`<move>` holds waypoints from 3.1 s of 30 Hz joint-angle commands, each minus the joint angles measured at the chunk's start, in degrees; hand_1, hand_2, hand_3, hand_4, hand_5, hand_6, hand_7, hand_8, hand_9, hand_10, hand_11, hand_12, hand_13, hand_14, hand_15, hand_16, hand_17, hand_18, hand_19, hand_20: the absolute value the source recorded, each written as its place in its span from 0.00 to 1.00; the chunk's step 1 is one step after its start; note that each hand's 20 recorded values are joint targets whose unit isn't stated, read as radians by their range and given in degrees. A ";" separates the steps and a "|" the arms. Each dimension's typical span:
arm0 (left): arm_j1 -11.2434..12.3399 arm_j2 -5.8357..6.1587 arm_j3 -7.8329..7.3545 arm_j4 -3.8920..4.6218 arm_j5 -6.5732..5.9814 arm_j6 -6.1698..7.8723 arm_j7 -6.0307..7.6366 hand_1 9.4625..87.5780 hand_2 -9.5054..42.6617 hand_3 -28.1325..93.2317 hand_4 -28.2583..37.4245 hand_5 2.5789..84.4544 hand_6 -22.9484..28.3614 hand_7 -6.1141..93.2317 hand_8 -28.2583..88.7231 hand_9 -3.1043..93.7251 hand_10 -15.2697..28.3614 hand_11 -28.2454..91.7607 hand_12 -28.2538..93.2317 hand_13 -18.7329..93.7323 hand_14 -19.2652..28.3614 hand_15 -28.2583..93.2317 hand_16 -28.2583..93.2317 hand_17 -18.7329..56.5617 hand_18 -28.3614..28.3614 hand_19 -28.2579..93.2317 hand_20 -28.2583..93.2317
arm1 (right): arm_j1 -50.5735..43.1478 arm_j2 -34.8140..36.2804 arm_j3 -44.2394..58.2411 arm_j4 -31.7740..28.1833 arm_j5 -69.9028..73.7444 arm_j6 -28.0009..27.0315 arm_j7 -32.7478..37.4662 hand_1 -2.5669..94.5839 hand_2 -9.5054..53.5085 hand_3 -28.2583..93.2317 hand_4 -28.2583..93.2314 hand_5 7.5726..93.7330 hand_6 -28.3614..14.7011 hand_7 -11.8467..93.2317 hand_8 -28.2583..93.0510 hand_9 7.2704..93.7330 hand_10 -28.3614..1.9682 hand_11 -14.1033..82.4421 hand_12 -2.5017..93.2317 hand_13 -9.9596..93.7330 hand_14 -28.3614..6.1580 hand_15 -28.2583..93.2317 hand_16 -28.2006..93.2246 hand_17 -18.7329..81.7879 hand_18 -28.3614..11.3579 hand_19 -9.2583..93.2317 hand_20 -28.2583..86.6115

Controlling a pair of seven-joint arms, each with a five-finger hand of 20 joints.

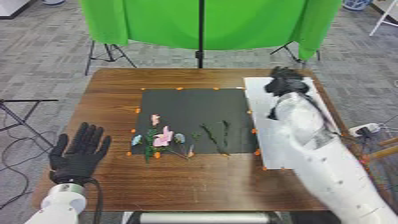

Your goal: Arrange flowers

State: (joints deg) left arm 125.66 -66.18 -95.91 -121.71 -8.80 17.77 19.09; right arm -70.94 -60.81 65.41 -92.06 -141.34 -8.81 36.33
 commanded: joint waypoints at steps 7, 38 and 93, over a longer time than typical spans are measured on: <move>2.04 -0.10 0.04 -0.48 0.87 -0.87 0.27 0.21 0.51 0.87 0.00 0.58 0.66 0.17 0.16 0.47 0.73 0.43 0.32 0.45 0.76 0.58 0.16 0.15 0.76 0.58 0.36 | 0.86 3.26 4.00 10.02 -2.47 -6.49 -5.74 0.52 0.00 0.93 0.00 0.45 0.59 0.26 0.12 0.40 0.39 0.25 0.16 0.47 0.38 0.42 0.34 0.42 0.16 0.69 0.37; 2.17 -0.64 1.06 -0.18 0.32 -0.71 -0.52 0.21 0.51 0.87 0.00 0.58 0.66 0.17 0.16 0.47 0.73 0.43 0.32 0.45 0.76 0.58 0.16 0.15 0.76 0.58 0.36 | -4.70 6.27 -2.91 -9.10 -3.19 4.63 -17.96 0.68 0.00 0.79 0.00 0.69 0.64 0.41 0.18 0.80 0.57 0.27 0.42 0.78 0.71 0.51 0.54 0.58 0.25 0.93 0.45; 1.70 -0.74 0.32 -0.17 -2.91 0.70 0.65 0.21 0.52 0.87 0.00 0.58 0.66 0.18 0.16 0.48 0.73 0.44 0.32 0.45 0.76 0.58 0.16 0.15 0.76 0.58 0.36 | -7.92 1.15 -9.77 -16.92 0.87 -7.69 -16.82 0.54 0.00 0.88 0.00 0.57 0.56 0.26 0.12 0.59 0.39 0.36 0.20 0.67 0.52 0.62 0.42 0.51 0.17 0.93 0.44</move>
State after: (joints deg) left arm 126.06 -66.30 -95.58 -121.83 -11.32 18.13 19.56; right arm -77.73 -60.83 54.26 -106.57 -140.19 -16.66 19.01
